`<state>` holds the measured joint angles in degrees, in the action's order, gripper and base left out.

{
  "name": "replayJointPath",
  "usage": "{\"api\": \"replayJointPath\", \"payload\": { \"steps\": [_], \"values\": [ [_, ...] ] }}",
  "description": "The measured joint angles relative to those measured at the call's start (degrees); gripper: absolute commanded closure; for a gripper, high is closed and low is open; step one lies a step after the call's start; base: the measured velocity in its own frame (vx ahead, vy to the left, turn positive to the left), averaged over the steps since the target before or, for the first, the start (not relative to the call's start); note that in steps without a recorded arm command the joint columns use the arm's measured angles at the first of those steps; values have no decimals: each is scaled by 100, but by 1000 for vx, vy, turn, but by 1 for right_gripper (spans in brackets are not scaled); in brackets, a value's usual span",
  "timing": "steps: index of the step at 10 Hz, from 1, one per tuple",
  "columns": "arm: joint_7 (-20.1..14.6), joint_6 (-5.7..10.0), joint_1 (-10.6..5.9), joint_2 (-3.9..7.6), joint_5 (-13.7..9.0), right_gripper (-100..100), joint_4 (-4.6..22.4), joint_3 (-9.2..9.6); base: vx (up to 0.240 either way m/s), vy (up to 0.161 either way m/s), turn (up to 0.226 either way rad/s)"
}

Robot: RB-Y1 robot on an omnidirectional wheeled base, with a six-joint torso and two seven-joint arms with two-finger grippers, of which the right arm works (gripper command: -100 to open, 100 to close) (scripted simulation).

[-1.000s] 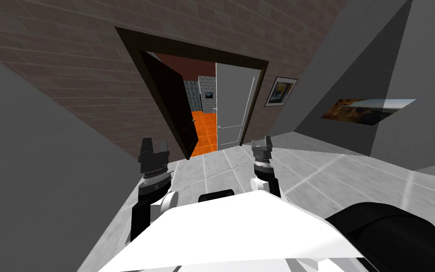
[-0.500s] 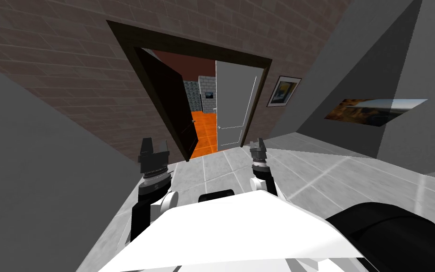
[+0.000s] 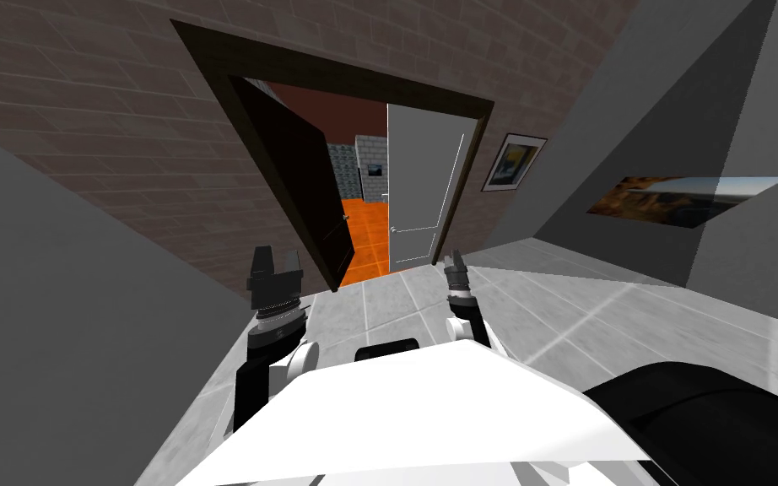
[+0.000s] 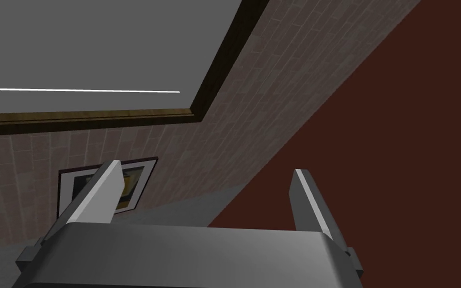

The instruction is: Push the door open

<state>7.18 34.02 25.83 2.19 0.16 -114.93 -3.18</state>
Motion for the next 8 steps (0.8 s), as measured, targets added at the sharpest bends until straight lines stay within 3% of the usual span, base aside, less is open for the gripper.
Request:
{"api": "replayJointPath", "payload": {
  "steps": [8],
  "values": [
    [751, 170, -305, 157, 319, -100, 847, -92, 98, -1, 7]
  ]
}}
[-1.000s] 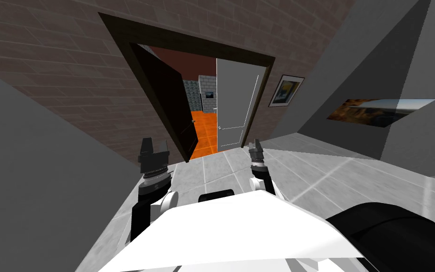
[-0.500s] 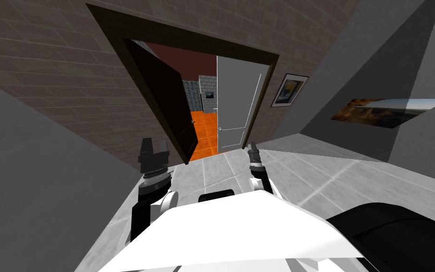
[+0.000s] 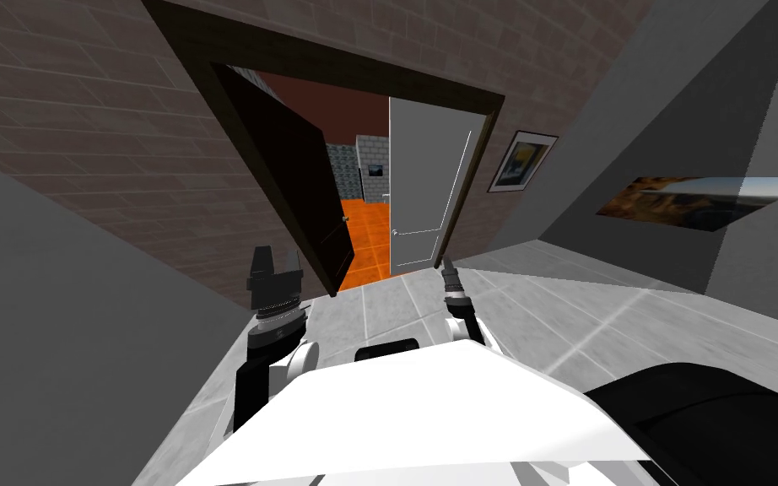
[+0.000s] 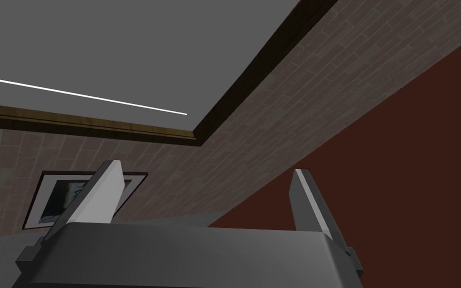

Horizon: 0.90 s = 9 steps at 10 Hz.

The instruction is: Push the door open

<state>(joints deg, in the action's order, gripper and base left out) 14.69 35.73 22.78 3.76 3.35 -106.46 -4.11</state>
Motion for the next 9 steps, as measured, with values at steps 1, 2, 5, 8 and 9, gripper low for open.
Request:
{"api": "replayJointPath", "payload": {
  "steps": [1, 2, 5, 8, 9],
  "values": [
    [103, 25, -49, 8, 45, -100, 123, -9, 101, 4, 9],
    [185, 37, -62, 45, 76, -100, 196, -33, 95, -5, 5],
    [490, 114, -211, 75, 208, -100, 570, -68, 103, -11, 9],
    [796, 219, -364, 119, 334, -100, 976, -124, 94, -7, 8],
    [889, 233, -390, 147, 372, -100, 1069, -144, 109, 0, 8]
  ]
}}
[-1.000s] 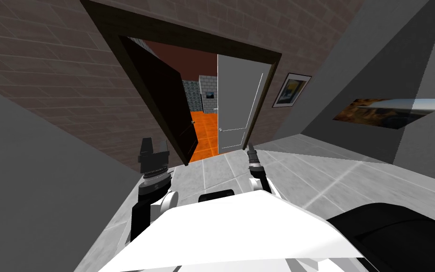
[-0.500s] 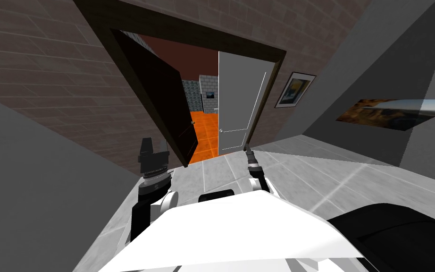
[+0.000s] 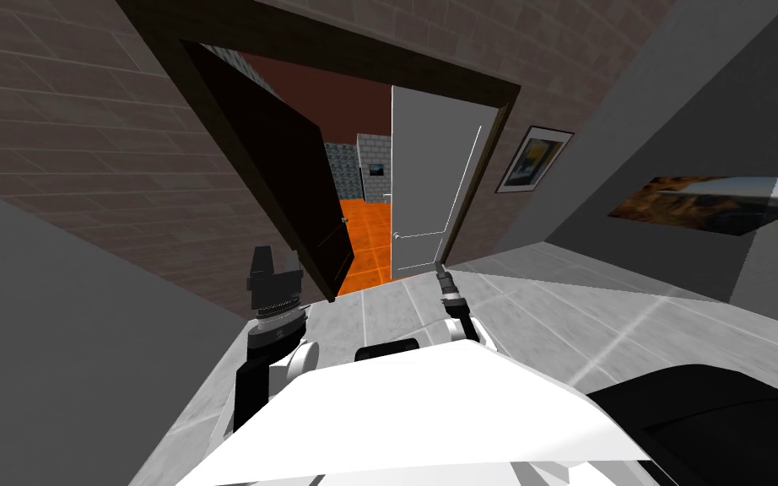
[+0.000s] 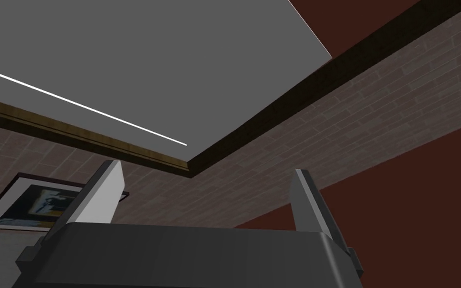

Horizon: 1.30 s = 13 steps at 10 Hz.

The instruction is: Push the door open

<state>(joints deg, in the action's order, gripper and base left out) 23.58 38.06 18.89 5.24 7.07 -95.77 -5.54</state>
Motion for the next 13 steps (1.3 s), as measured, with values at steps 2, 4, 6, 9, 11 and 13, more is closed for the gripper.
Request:
{"api": "replayJointPath", "payload": {
  "steps": [2, 4, 6, 9, 11, 13],
  "values": [
    [225, 47, -76, -8, 100, -100, 225, -12, 96, 8, 7],
    [429, 73, -173, 23, 185, -100, 458, -49, 104, -12, 8],
    [632, 118, -272, 52, 272, -100, 704, -86, 95, -7, 10],
    [965, 223, -459, 66, 406, -100, 1155, -141, 95, 2, 8],
    [1170, 247, -516, 76, 499, -100, 1336, -163, 85, -5, 7],
    [1389, 315, -603, 82, 588, -100, 1604, -195, 111, -1, 7]
  ]
}}
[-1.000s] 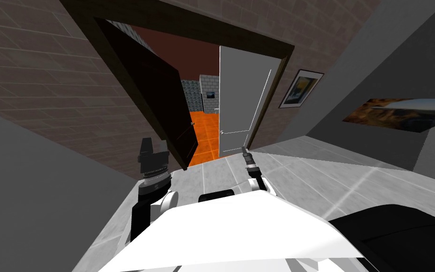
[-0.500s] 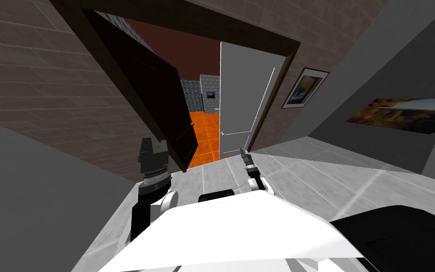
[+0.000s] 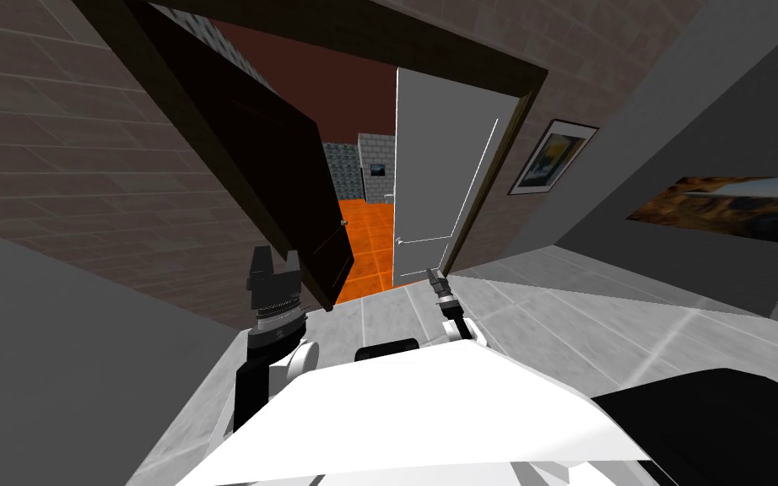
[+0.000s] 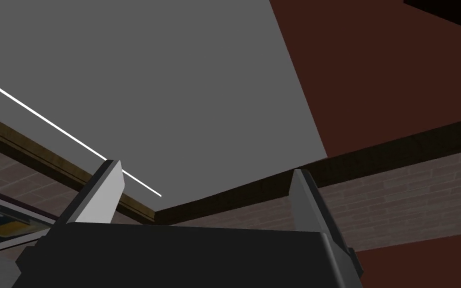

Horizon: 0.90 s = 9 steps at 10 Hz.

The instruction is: Push the door open

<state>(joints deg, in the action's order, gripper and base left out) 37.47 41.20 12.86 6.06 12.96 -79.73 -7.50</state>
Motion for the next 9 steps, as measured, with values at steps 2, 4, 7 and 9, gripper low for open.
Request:
{"api": "replayJointPath", "payload": {
  "steps": [2, 4, 7, 9],
  "values": [
    [216, 45, -101, -5, 91, -100, 245, -29, 115, -13, 10],
    [403, 69, -163, 16, 177, -100, 432, -56, 89, -9, 7],
    [729, 184, -340, 14, 303, -100, 877, -112, 99, -6, 8],
    [913, 213, -414, 21, 385, -100, 1078, -139, 94, -4, 9]
  ]
}}
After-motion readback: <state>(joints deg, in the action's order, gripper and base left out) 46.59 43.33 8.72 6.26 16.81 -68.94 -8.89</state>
